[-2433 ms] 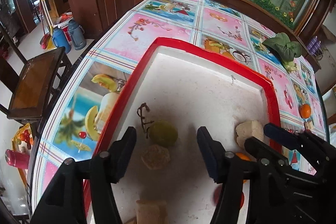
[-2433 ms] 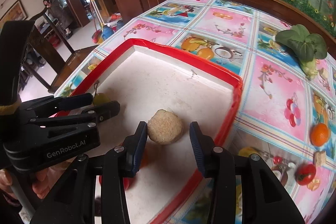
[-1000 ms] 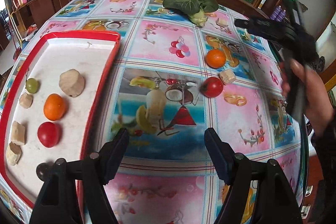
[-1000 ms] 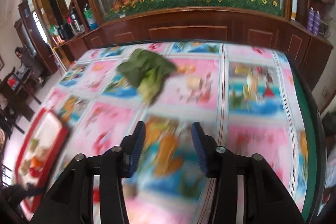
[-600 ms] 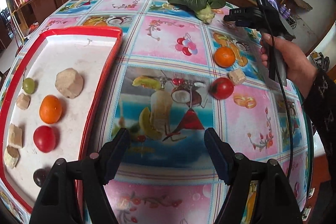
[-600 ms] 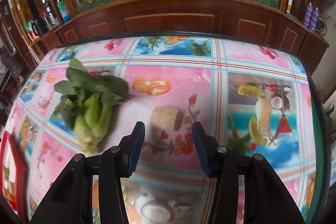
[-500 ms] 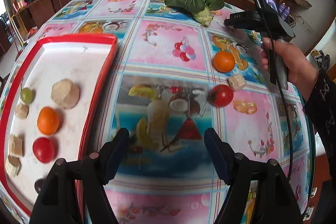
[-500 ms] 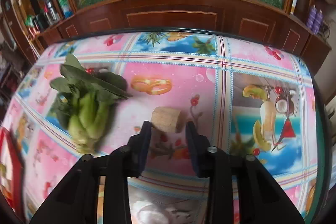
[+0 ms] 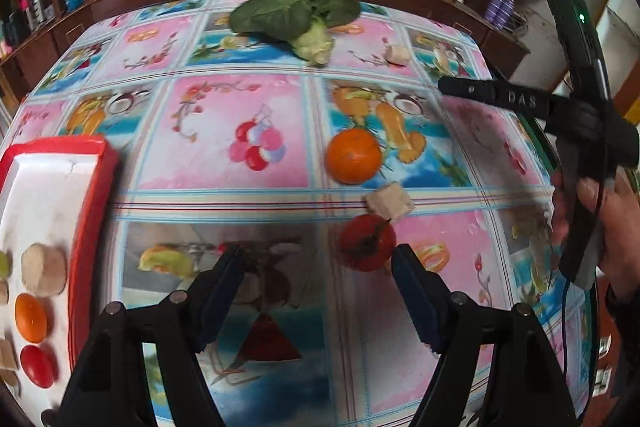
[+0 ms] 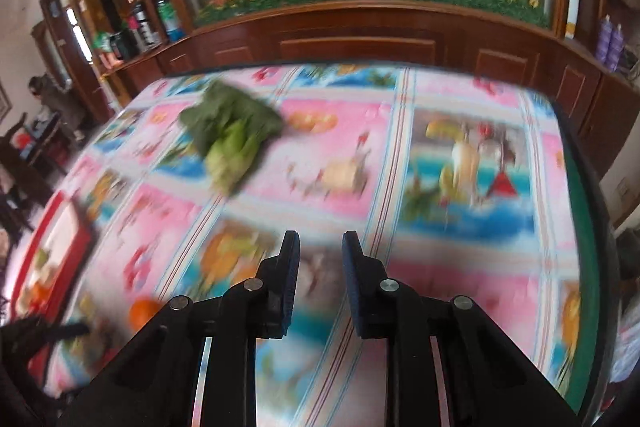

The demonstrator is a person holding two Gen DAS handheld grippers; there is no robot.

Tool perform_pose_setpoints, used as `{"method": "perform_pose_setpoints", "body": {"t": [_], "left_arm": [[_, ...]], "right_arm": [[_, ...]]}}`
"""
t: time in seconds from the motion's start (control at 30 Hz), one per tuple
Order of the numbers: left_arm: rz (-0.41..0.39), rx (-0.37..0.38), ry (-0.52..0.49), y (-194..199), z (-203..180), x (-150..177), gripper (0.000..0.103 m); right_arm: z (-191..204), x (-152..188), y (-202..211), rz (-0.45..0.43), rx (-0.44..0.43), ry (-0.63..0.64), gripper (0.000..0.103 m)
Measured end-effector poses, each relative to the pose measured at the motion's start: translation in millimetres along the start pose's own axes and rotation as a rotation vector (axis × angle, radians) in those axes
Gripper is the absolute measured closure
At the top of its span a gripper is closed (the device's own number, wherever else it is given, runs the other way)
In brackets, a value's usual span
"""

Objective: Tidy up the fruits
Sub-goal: 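Lower the left tool onto the red tomato and close it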

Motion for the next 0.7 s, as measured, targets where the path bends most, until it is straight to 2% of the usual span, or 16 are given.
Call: {"method": "perform_pose_setpoints", "body": {"t": [0.07,0.13,0.2,0.33,0.4,0.47,0.6,0.63,0.67,0.7], "left_arm": [[0.011,0.003,-0.037,-3,-8,1,0.024],[0.018,-0.005,-0.072,-6,-16,4,0.024],[0.03,-0.002,-0.085,-7,-20,7,0.024],[0.027,-0.006,-0.094,-7,-24,10,0.024],[0.028,0.008,-0.067,-5,-22,10,0.024],[0.029,0.019,-0.047,-4,-20,9,0.024],[0.03,0.026,-0.032,-2,-16,9,0.024],[0.029,0.03,-0.031,-1,-15,9,0.024],[0.028,0.033,-0.03,-1,-14,9,0.024],[0.03,0.037,-0.028,0,-13,10,0.024]], "right_arm": [[0,13,5,0.02,0.005,0.019,0.081],[0,17,2,0.031,0.039,0.04,0.08],[-9,12,-4,0.035,0.048,0.01,0.08],[-29,-10,-19,0.002,0.034,-0.111,0.061],[-29,-21,-37,0.021,0.044,-0.114,0.052],[-25,-29,-51,0.028,0.075,-0.086,0.052],[-22,-37,-79,0.06,0.081,-0.091,0.052],[-21,-37,-85,0.073,0.085,-0.077,0.054],[-17,-36,-92,0.087,0.132,-0.025,0.057],[-13,-35,-93,0.082,0.171,0.025,0.067]]}}
Point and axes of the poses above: each gripper's, at about its wrist camera, not at the fingertips, and y roughly against the way its jaws point, z to its left, x to its underside, the point moved 2 cm from there along -y, roughly the way its jaws point, and after that the axes turned 12 degrees about -z, right-handed, at the moved point
